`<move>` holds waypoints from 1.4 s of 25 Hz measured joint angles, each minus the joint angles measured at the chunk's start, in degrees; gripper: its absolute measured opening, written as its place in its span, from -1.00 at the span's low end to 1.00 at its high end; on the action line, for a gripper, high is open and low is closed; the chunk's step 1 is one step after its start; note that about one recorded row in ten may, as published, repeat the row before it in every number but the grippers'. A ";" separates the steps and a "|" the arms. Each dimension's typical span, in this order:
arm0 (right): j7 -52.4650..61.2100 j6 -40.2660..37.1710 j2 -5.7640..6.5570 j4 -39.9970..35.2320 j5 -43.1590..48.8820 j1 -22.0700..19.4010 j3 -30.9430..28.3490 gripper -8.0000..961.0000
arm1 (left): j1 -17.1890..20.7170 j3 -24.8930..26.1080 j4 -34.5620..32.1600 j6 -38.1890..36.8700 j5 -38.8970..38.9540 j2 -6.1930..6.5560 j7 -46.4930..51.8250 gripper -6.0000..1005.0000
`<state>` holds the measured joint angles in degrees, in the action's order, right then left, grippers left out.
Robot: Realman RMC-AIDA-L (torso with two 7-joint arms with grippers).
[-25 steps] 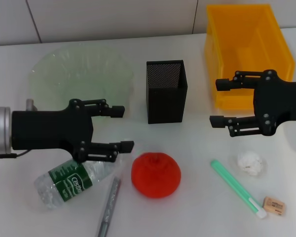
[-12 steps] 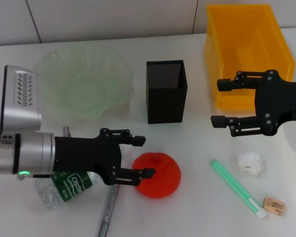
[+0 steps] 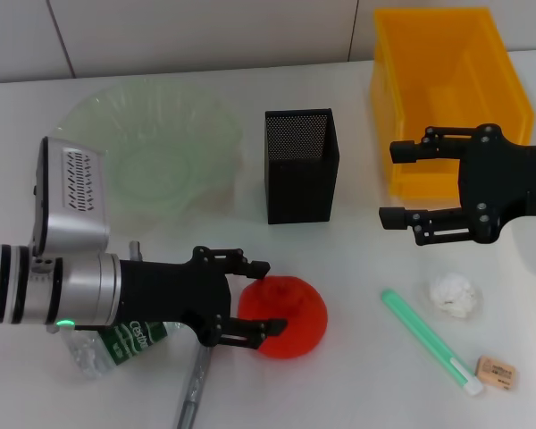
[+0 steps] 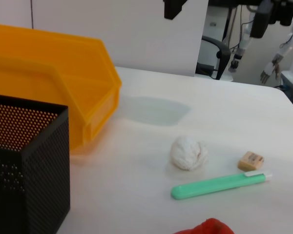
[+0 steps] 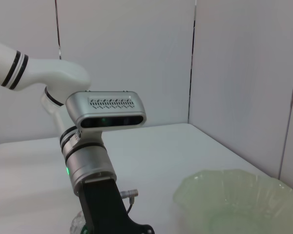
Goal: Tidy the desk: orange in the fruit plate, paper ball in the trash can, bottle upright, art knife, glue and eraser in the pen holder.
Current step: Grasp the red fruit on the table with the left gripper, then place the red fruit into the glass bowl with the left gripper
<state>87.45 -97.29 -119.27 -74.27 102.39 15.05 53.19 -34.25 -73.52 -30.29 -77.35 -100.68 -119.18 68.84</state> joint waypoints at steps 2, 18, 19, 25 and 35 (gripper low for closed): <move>0.18 0.04 0.00 -0.02 0.00 0.08 0.08 0.64 | -0.21 -1.48 0.46 0.99 0.91 0.00 0.00 0.45; 0.48 0.01 0.00 -0.19 0.00 0.16 -0.02 0.64 | -1.25 -6.23 0.50 4.83 3.45 0.00 0.49 0.12; 0.51 0.00 0.00 -0.18 0.00 0.16 -0.01 0.64 | -1.15 -6.24 0.32 4.77 3.64 0.00 0.45 -0.03; 0.60 0.16 0.00 -0.18 -0.01 0.15 0.11 0.64 | -0.94 -6.28 0.06 3.96 3.78 0.01 0.40 -0.43; 0.61 0.46 0.00 -0.15 -0.11 -0.38 -0.32 0.64 | 6.34 -5.26 -15.40 -7.37 10.01 0.60 0.40 -0.73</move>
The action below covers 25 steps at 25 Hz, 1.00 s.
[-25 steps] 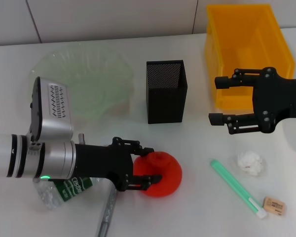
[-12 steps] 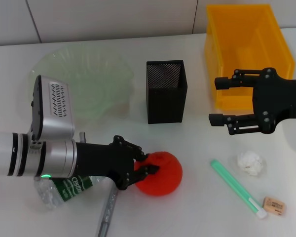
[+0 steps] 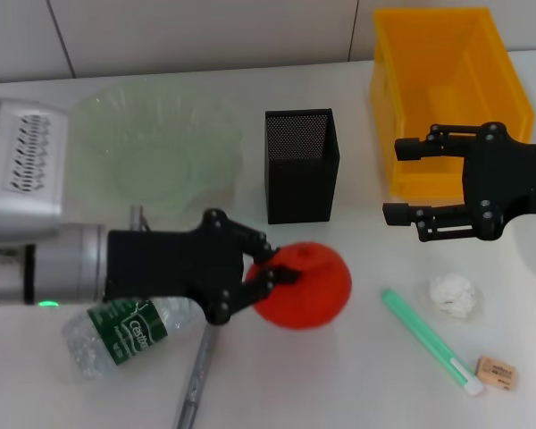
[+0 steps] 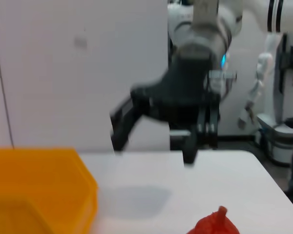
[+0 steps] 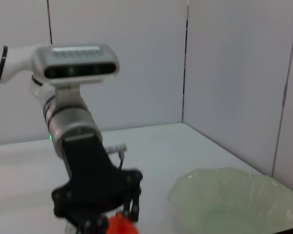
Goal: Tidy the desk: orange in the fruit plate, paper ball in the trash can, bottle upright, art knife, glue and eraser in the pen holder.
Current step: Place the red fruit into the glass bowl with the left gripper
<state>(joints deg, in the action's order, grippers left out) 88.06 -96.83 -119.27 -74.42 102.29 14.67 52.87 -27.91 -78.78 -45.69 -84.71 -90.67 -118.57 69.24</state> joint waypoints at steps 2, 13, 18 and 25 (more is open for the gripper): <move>-0.10 0.02 0.00 0.24 0.00 -0.10 -0.03 0.64 | 2.39 1.53 -5.87 0.04 1.34 0.01 0.03 -0.75; -0.30 -0.05 -0.09 0.68 -0.36 -0.35 -0.05 0.64 | 1.59 10.87 -4.79 9.40 5.49 0.01 -2.87 -0.74; -0.30 -0.30 -0.19 0.69 -0.36 -0.37 -0.05 0.64 | 0.60 11.35 -2.86 15.99 7.77 -0.01 -3.78 -0.74; -0.09 -0.33 -0.19 0.99 -0.36 -0.34 -0.04 0.64 | -4.28 11.11 5.07 29.74 9.57 -0.15 -6.65 -0.74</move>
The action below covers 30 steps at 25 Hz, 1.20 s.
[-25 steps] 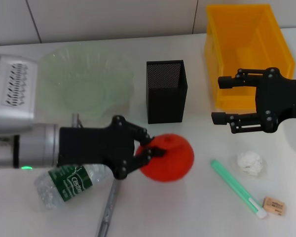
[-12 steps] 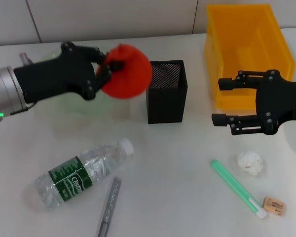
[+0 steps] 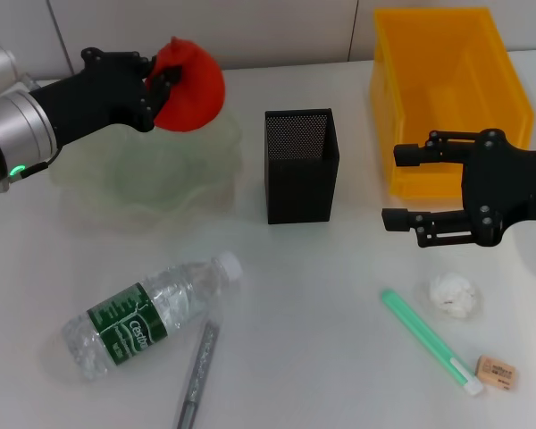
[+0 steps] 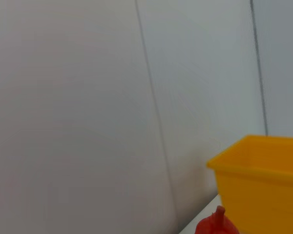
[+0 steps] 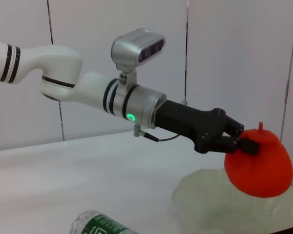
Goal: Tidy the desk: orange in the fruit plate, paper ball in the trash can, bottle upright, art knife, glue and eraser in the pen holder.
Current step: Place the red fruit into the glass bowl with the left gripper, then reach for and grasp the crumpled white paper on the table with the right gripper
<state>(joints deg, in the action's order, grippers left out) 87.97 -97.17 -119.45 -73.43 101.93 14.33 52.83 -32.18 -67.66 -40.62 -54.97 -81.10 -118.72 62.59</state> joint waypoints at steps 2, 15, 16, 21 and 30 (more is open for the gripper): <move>0.02 0.02 0.01 0.21 -0.01 0.00 0.00 0.64 | -0.40 -0.19 0.95 2.28 0.00 -0.04 -0.85 -0.74; 0.22 0.37 0.01 0.39 -0.07 0.00 -0.09 0.64 | -0.02 0.57 3.54 8.40 -0.09 0.20 -1.75 -0.73; 0.23 0.37 0.01 0.40 -0.07 0.00 -0.10 0.64 | 0.08 0.48 3.56 8.40 -0.17 0.20 -1.87 -0.73; 0.25 0.17 0.01 0.37 -0.07 0.00 -0.09 0.64 | 0.36 0.11 3.62 8.54 0.10 -0.21 -4.70 -0.63; 0.35 -0.19 -0.07 0.34 -0.11 -0.57 -0.09 0.64 | -0.23 0.10 4.30 8.71 0.12 -0.15 -4.74 -0.06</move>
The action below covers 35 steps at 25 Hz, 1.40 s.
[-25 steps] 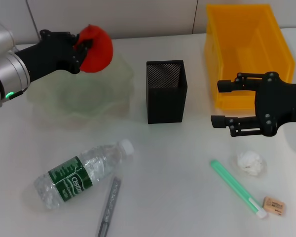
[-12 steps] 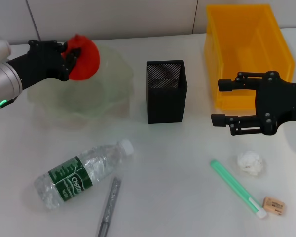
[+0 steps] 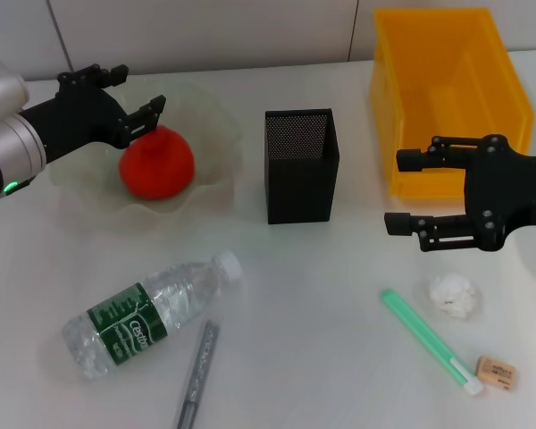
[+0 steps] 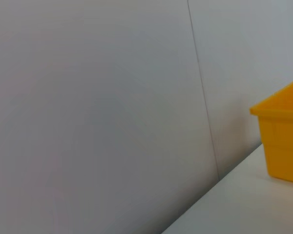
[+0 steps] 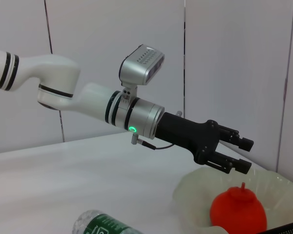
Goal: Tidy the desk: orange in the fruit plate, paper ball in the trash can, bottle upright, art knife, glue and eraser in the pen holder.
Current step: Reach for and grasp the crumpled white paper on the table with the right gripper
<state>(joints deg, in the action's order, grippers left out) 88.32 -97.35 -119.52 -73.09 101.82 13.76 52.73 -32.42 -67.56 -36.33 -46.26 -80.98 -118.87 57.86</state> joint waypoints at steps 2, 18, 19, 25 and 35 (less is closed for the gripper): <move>-0.02 -0.02 0.00 0.03 -0.02 -0.06 0.00 0.64 | 0.04 0.15 -0.15 -0.31 0.00 0.13 0.43 0.10; -0.32 -0.95 0.24 -0.69 1.08 -0.49 -1.13 0.64 | 3.14 0.67 -6.68 -32.48 -3.11 4.10 8.43 0.58; -0.35 -1.23 0.25 -1.00 1.42 -0.58 -1.13 0.64 | 3.37 0.80 -7.19 -34.46 -3.74 4.30 8.98 0.58; 0.32 -1.62 0.26 -3.42 5.48 -0.88 -1.17 0.64 | 3.81 3.56 -8.31 -47.83 -8.47 4.80 13.42 0.58; 9.67 -1.85 0.26 -7.82 15.43 -0.57 -1.24 0.64 | 4.17 3.76 -7.98 -52.48 -11.97 3.46 14.70 0.56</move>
<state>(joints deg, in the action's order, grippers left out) 97.99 -99.20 -119.26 -80.91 117.25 13.19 51.49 -28.25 -63.80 -44.30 -98.74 -92.95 -115.40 72.56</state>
